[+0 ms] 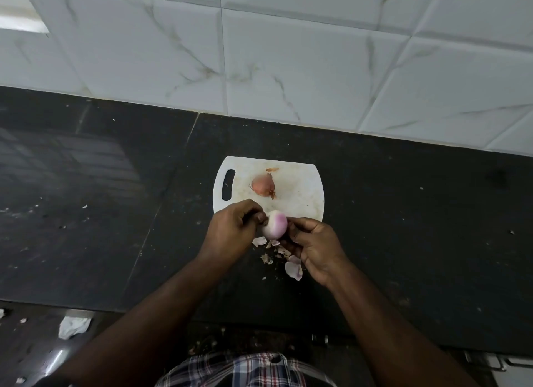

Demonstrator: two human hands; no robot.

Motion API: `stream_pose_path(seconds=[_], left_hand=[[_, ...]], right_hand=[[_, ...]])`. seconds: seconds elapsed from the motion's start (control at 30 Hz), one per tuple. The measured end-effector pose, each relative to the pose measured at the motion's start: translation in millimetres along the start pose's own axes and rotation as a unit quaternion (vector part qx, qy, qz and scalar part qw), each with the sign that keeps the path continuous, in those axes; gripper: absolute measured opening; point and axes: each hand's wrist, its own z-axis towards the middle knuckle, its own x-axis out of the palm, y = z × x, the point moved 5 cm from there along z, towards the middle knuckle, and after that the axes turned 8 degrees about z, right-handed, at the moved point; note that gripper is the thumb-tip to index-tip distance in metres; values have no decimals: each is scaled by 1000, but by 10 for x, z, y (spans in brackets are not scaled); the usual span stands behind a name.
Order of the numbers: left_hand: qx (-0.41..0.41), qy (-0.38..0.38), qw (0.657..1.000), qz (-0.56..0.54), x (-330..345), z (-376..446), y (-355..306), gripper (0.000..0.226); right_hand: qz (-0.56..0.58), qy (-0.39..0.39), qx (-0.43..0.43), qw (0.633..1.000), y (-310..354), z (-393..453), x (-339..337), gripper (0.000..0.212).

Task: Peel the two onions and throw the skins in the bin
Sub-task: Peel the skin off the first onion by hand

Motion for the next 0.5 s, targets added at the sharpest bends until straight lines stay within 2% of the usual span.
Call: stream_pose_path(seconds=[0.1, 0.2, 0.33, 0.5], left_hand=[[-13, 26, 999, 34, 50, 12, 11, 20], [-72, 71, 995, 11, 110, 5, 65, 38], [-57, 149, 986, 51, 234, -1, 86, 37], [-45, 112, 992, 45, 250, 26, 80, 34]], right_hand=[[-23, 1, -18, 1000, -9, -16, 11, 17], [-34, -25, -30, 999, -5, 10, -5, 17], [-66, -39, -34, 996, 13, 28, -28, 18], [-72, -42, -26, 996, -11, 49, -31, 16]])
